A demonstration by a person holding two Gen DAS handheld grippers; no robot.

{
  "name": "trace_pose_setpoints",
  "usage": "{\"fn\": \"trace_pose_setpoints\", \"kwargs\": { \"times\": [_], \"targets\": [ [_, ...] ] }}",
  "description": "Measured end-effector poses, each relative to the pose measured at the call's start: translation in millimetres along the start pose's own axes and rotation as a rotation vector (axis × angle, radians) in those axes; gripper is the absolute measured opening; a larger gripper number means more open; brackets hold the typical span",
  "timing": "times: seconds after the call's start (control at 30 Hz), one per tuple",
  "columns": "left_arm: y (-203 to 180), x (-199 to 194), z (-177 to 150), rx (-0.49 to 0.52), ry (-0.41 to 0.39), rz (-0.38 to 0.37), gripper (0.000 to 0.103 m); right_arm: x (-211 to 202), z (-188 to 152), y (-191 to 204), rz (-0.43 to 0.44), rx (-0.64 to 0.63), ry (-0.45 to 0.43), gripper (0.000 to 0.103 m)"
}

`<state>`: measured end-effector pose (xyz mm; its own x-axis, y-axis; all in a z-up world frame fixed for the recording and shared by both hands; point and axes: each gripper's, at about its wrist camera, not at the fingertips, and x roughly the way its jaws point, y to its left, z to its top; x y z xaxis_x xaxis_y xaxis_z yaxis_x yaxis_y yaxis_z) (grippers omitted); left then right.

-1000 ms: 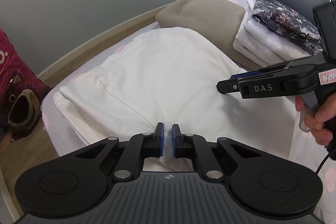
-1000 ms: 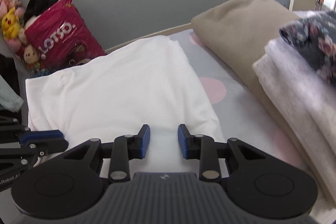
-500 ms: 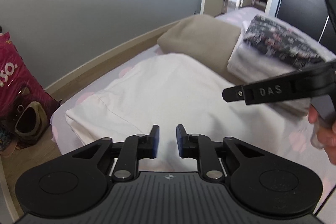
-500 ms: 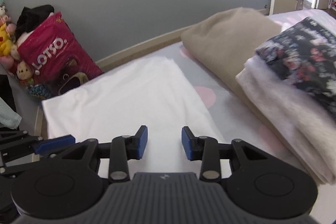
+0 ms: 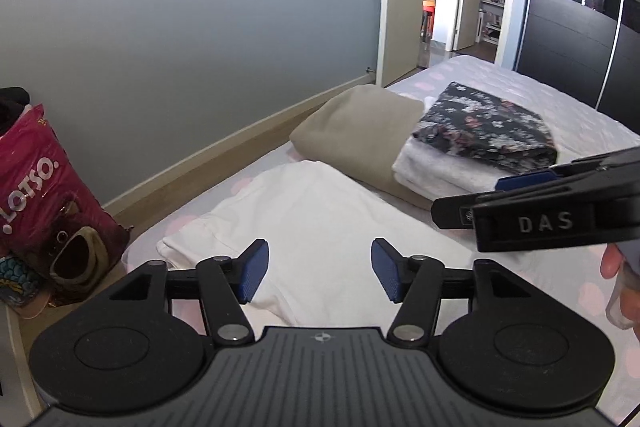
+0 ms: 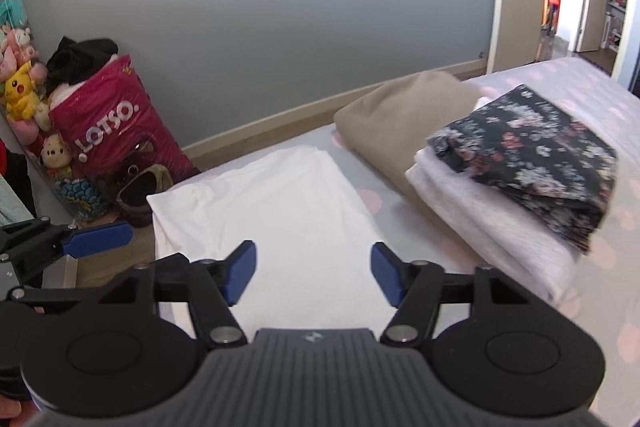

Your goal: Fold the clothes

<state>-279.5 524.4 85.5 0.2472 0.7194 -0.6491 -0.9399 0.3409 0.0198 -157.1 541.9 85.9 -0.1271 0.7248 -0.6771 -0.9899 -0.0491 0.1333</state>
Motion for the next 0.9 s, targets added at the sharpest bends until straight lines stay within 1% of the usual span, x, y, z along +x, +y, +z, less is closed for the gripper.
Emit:
{"fn": "trace_pose_setpoints", "kwargs": {
  "times": [0.07,0.1,0.13,0.2,0.27,0.3,0.33,0.43,0.5,0.57,0.67,0.77,0.9],
  "targets": [
    [-3,-9,0,-0.001,-0.003,-0.001,0.059,-16,-5,0,-0.004,0.011,-0.019,0.072],
    [-4,-12,-1,0.001,-0.001,-0.001,0.063,-23,-9,0,-0.009,0.018,-0.026,0.072],
    [-5,-16,-1,0.002,0.003,-0.007,0.065,-29,-12,0,-0.012,0.027,-0.034,0.073],
    [-7,-23,-4,0.001,-0.001,-0.016,0.067,-40,-20,-1,-0.014,0.058,-0.052,0.073],
    [-9,-30,-9,0.001,-0.011,-0.018,0.07,-50,-29,-1,-0.017,0.089,-0.069,0.074],
    [-10,-33,-11,0.007,-0.017,-0.008,0.077,-55,-35,-1,-0.022,0.101,-0.078,0.074],
    [-12,-35,-14,0.013,-0.024,0.003,0.079,-59,-40,0,-0.026,0.113,-0.087,0.074],
    [-13,-41,-26,0.012,-0.046,0.017,0.079,-71,-56,1,-0.043,0.145,-0.114,0.074],
    [-11,-42,-35,-0.011,-0.049,0.006,0.079,-75,-68,2,-0.052,0.167,-0.123,0.074],
    [-6,-41,-43,-0.05,-0.041,0.0,0.079,-76,-80,5,-0.068,0.17,-0.109,0.074],
    [-1,-37,-52,-0.074,-0.007,0.011,0.079,-74,-96,11,-0.108,0.148,-0.086,0.074],
    [4,-34,-62,-0.09,0.028,0.032,0.079,-72,-111,18,-0.127,0.14,-0.064,0.074],
    [7,-32,-74,-0.101,0.06,0.058,0.079,-64,-125,24,-0.118,0.153,-0.034,0.074]
  ]
}}
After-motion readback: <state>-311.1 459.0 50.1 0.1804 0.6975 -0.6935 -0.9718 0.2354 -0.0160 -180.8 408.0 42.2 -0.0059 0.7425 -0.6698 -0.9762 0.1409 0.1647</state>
